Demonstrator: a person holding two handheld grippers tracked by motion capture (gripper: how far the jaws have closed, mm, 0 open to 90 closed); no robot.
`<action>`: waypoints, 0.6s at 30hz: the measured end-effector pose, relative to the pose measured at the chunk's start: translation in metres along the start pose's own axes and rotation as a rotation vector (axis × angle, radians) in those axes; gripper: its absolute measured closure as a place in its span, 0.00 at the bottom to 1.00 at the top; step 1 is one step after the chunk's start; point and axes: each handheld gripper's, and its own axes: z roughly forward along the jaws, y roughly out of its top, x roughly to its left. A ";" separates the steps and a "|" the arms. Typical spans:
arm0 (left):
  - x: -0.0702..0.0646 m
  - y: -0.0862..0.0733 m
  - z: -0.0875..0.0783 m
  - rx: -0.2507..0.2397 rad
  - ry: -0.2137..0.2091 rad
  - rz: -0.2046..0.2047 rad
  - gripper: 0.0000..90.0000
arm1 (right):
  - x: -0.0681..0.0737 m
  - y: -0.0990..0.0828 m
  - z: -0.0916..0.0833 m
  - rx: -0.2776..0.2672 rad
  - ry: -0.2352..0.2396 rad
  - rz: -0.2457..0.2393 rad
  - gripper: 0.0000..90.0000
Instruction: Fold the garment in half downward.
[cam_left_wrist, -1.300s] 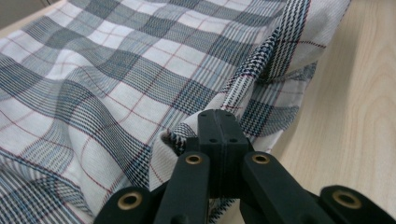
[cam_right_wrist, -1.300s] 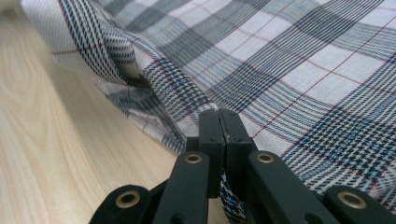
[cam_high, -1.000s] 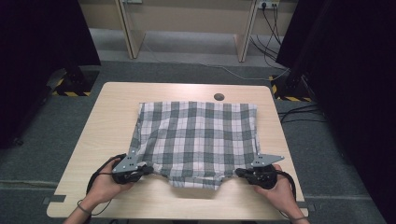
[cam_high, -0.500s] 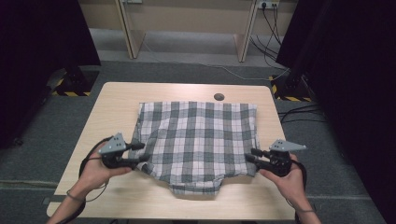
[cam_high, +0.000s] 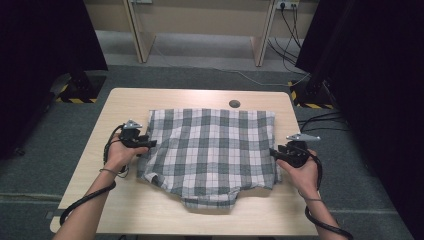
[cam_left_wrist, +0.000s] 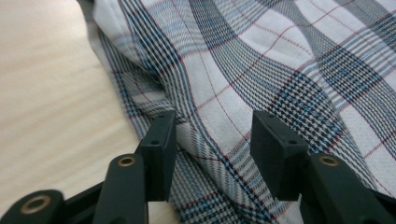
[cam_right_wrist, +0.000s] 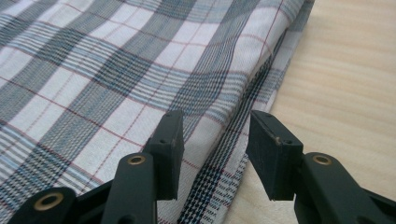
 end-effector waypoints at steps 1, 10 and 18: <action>0.000 0.000 0.000 0.000 0.000 0.000 0.63 | 0.000 -0.001 0.002 0.006 -0.001 0.007 0.63; -0.005 0.005 0.005 0.028 0.019 -0.041 0.95 | 0.003 -0.005 0.017 0.072 0.021 0.035 0.94; -0.002 0.002 -0.011 -0.005 -0.020 -0.087 0.96 | -0.007 -0.006 0.008 0.075 0.035 0.042 0.99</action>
